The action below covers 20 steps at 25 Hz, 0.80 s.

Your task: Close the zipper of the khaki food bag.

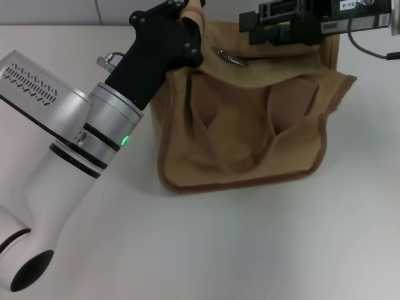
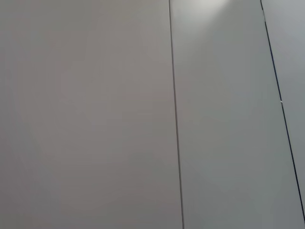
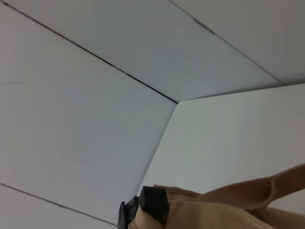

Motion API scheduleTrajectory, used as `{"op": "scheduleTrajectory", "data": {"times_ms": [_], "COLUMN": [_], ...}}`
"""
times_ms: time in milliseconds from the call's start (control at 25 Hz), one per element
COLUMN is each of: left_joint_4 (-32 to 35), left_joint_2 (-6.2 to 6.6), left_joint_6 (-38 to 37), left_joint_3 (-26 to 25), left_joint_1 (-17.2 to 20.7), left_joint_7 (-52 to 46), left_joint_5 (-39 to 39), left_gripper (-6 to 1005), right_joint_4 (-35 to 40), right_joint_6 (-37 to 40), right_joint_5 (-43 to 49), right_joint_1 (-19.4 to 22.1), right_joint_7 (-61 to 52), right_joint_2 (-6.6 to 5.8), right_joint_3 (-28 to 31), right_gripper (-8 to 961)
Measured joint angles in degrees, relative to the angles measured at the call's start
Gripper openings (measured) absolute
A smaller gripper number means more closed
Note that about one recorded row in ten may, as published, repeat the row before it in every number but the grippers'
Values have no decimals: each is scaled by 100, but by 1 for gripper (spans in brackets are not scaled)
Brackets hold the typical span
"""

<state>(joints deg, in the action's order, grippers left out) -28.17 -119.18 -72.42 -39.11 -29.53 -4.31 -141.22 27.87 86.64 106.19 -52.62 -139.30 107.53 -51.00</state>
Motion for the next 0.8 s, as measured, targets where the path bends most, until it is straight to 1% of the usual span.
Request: {"op": "scheduleTrajectory", "data": {"times_ms": [320,640,800], "left_joint_4": [-5,-5,7], "left_joint_2": [0,0,0], "left_joint_6": [2,1,1], "left_joint_3": [0,0,0], "left_joint_1": [1,9,9], "left_joint_7": [0,0,0], "left_joint_5": [-12,-12,-10], "left_gripper": [62,63,64], "right_joint_4": [8,8,8], "right_joint_6": [-225,-386,-378], "right_joint_5": [4,16,17], "right_joint_1": [-111,-105,-108], "right_joint_7": [129,221,294], "right_joint_2": [55,58,87], "right_joint_3": [-586,-611,-613], "right_gripper": [492,492,492]}}
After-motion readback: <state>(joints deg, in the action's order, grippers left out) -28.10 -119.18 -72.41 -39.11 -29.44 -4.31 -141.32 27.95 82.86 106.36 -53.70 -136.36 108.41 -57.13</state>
